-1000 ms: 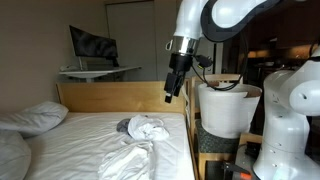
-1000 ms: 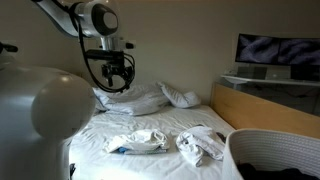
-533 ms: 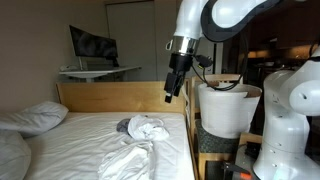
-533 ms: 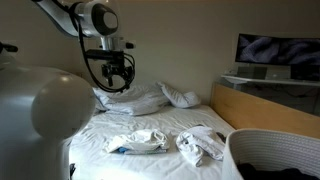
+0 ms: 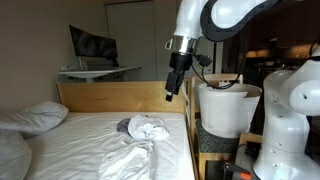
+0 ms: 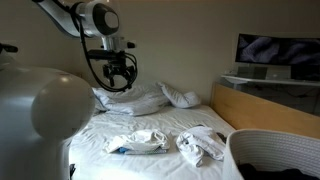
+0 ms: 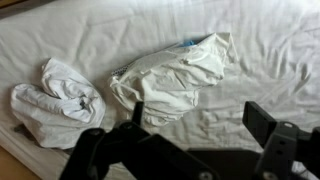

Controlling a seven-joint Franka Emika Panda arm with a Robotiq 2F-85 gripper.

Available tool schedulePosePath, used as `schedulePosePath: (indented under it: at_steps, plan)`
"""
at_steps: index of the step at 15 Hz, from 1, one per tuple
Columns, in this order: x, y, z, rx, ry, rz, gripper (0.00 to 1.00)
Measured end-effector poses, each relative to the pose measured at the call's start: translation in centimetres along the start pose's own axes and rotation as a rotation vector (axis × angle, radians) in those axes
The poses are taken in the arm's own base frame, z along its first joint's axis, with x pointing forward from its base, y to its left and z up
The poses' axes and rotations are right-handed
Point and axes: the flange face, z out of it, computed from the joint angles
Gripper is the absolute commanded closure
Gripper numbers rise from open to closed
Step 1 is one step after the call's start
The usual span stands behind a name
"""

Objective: Put the clothes on the bed in the laundry hamper

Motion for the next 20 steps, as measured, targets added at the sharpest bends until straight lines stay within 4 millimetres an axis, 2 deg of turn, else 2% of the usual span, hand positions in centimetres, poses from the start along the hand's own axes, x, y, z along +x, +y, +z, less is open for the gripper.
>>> schedulePosePath:
  at_steps: [2, 7, 9, 11, 14, 20]
  plan:
    - [0.5, 5.1, -0.2, -0.025, 0.002, -0.101, 0.0]
    - [0.9, 19.9, -0.7, -0.029, 0.022, -0.327, 0.0]
    - [1.0, 24.7, -0.7, -0.01, 0.043, -0.392, 0.0]
    - [1.2, 26.2, -0.8, -0.001, 0.052, -0.409, 0.0]
    - [1.6, 25.4, -0.7, -0.004, 0.048, -0.43, 0.0]
    - [1.6, 25.3, -0.7, -0.005, 0.046, -0.432, 0.0]
